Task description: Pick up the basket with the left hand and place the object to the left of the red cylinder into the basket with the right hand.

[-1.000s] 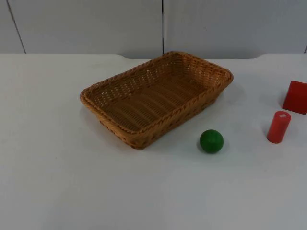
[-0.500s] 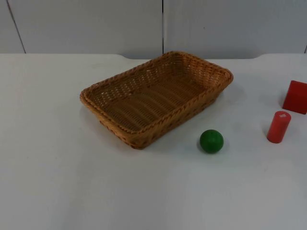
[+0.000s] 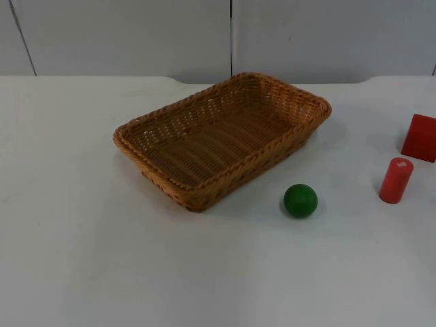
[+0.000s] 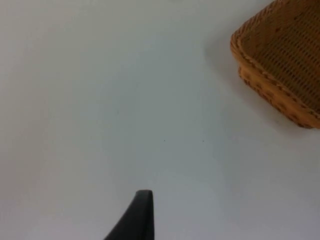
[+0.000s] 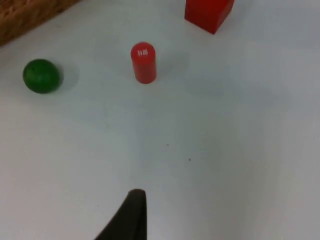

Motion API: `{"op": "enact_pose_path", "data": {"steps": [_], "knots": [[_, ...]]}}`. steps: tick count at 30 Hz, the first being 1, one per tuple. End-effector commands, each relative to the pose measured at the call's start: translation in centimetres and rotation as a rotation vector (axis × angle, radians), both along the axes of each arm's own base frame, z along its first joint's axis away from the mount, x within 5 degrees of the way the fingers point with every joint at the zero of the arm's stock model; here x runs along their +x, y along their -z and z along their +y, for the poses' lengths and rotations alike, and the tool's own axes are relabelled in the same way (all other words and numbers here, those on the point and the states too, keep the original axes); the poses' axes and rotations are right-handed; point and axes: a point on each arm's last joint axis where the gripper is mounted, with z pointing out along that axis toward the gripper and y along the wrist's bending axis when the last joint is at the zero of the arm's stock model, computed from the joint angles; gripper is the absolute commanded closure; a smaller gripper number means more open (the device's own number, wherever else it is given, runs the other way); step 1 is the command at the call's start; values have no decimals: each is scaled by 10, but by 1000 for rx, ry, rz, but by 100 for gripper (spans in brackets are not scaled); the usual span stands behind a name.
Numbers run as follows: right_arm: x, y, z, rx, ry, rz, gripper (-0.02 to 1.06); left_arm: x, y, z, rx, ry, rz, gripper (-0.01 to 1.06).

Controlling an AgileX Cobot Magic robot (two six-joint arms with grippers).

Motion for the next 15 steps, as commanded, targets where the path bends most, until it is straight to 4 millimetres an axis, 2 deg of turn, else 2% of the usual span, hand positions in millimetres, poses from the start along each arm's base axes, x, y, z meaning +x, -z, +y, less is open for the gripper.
{"op": "enact_pose_path", "data": {"steps": [1,6,15], "knots": [[10,4,1,4,5,14,-1,12,3,-2,-15,9,4,0],[21,14,2,-2,5,62,-1,32,17,-5,-40,32,57,0],[23,15,2,-2,4,60,-1,74,54,-9,-91,60,150,0]]}}
